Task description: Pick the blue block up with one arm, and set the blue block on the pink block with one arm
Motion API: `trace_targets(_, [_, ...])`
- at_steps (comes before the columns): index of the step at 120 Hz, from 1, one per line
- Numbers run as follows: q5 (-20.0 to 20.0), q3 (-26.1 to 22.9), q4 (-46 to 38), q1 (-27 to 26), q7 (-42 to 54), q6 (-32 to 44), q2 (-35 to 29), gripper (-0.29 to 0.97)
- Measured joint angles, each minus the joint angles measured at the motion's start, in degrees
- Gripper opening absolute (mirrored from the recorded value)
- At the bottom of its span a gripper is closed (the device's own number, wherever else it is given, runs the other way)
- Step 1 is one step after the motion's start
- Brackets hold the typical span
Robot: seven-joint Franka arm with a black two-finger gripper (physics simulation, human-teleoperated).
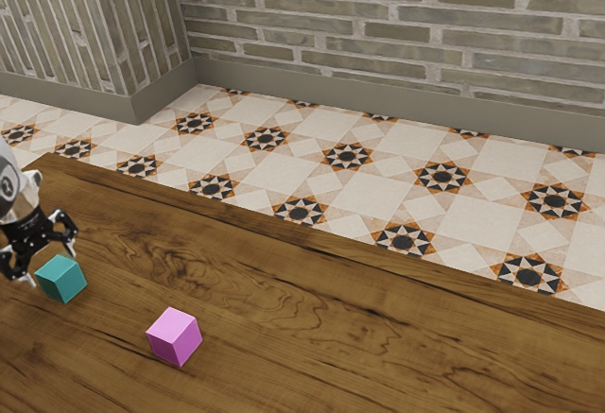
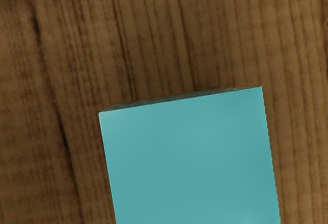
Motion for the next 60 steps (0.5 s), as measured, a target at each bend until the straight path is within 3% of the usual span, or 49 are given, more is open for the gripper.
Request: trace_targets(60, [-4.96,-0.09,1.00,0.64,-5.28,0.01,1.55,0.68])
